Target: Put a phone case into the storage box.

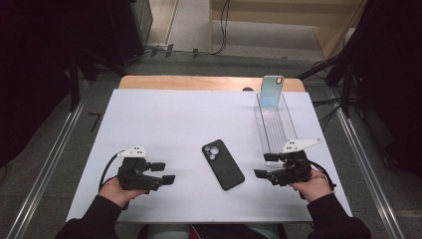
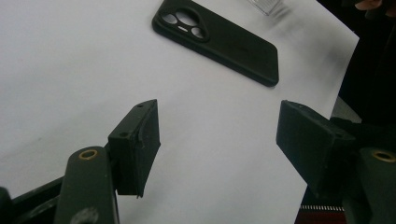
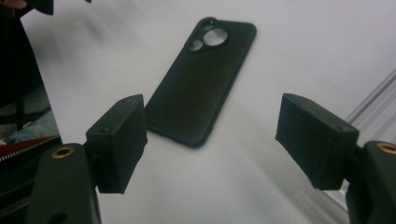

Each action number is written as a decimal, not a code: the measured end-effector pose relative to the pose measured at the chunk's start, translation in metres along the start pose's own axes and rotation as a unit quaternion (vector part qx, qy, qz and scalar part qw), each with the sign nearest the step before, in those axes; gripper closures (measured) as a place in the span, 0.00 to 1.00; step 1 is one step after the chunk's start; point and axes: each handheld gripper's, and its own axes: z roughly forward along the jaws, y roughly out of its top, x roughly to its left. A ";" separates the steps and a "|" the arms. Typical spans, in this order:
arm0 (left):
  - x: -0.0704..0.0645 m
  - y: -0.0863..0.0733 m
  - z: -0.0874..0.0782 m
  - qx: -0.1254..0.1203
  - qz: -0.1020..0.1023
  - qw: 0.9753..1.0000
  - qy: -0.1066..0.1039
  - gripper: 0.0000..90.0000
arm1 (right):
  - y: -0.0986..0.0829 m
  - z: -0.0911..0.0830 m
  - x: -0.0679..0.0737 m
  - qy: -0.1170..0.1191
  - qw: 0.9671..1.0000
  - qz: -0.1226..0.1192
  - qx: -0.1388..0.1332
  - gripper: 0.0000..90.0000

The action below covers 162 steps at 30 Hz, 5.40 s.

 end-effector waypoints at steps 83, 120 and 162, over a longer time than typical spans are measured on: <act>-0.001 -0.009 -0.007 0.000 -0.012 1.000 0.008 0.34 | 0.064 0.083 0.030 -0.122 0.989 0.079 -0.014 0.12; 0.001 -0.008 -0.008 -0.005 -0.013 1.000 0.010 0.34 | 0.055 0.112 0.042 -0.118 0.990 0.076 0.005 0.12; 0.001 -0.007 -0.008 -0.006 -0.014 1.000 0.012 0.34 | 0.029 0.153 0.054 -0.200 0.978 0.029 0.057 0.09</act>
